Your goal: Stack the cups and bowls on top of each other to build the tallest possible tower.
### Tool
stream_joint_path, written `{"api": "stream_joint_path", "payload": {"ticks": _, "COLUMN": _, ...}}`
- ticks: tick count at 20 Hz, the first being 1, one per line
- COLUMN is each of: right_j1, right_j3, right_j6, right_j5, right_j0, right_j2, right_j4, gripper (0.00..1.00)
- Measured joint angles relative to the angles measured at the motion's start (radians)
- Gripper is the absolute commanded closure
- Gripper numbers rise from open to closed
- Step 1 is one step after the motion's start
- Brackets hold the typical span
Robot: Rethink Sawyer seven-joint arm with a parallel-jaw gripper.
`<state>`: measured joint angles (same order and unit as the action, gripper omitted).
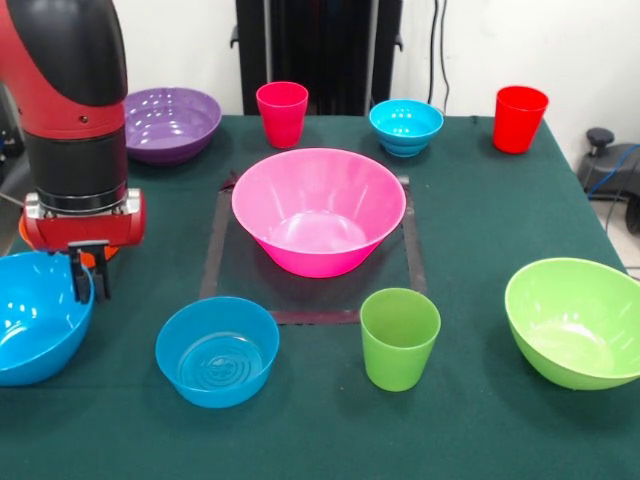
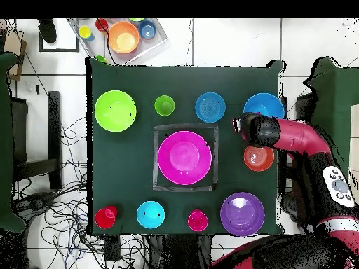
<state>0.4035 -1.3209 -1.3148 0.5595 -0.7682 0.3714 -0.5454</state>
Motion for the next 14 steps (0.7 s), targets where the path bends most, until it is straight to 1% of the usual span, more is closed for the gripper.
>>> {"api": "stream_joint_path", "payload": {"ticks": 7, "right_j1": -0.001, "right_j3": 0.0, "right_j6": 0.0, "right_j5": -0.001, "right_j0": 0.01, "right_j2": -0.007, "right_j4": 0.001, "gripper": 1.0}}
{"api": "stream_joint_path", "payload": {"ticks": 14, "right_j1": 0.01, "right_j3": 0.004, "right_j6": 0.0, "right_j5": 0.014, "right_j0": 0.019, "right_j2": -0.007, "right_j4": 0.02, "gripper": 1.0}}
